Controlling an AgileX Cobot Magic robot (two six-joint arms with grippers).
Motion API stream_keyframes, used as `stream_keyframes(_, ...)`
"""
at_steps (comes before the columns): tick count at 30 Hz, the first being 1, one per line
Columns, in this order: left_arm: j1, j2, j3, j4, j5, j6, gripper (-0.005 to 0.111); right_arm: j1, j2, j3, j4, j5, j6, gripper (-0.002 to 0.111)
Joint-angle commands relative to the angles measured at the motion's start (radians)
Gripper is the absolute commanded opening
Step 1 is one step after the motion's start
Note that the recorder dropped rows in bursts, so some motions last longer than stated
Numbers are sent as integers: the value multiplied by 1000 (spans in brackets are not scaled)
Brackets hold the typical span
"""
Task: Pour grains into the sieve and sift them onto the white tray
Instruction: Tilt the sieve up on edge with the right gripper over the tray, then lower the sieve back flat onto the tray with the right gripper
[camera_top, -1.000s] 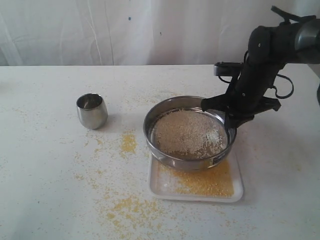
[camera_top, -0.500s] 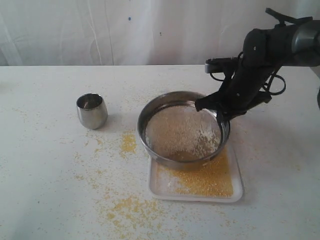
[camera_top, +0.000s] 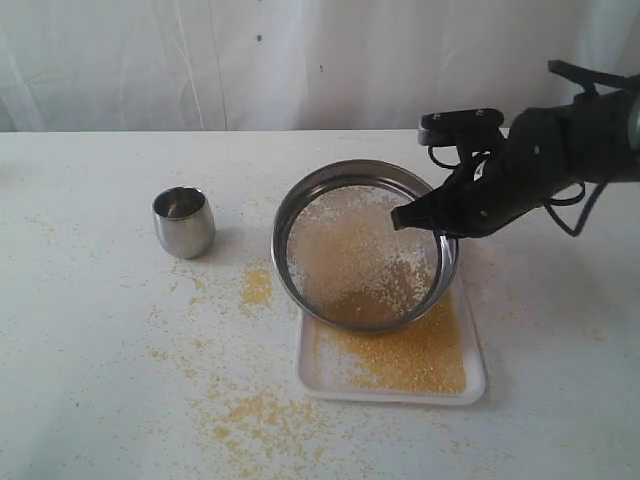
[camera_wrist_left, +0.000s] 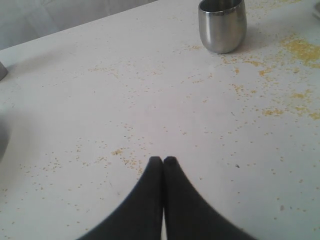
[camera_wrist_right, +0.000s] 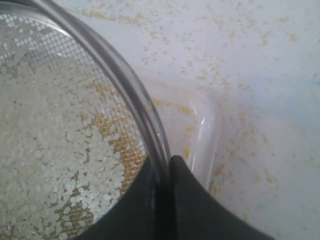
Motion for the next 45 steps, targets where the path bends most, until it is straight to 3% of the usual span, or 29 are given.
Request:
stream_keyframes(1,-9,-5,3,-3,0,-1,0,-3,-87,72,7,-181,12,0)
stream_keyframes(10,-9,-5,3,-3,0,-1,0,-3,-169,88,-2,-281,-39,0)
stream_keyframes(26,-9,-5,3,-3,0,-1,0,-17,-173,65,2,-283,-39,0)
stream_keyframes(33,-9,-5,3,-3,0,-1,0,-119,-16,-282,17,352,15,0)
stream_keyframes(38,-9,-5,3,-3,0,-1,0,-132,84,-391,83,741,-28,0)
stream_keyframes(41,-9,-5,3,-3,0,-1,0,-122,95,-373,173,758,-143,0)
stream_keyframes(45,-9,-5,3,-3,0,-1,0,-133,108,-405,173,513,-170,0)
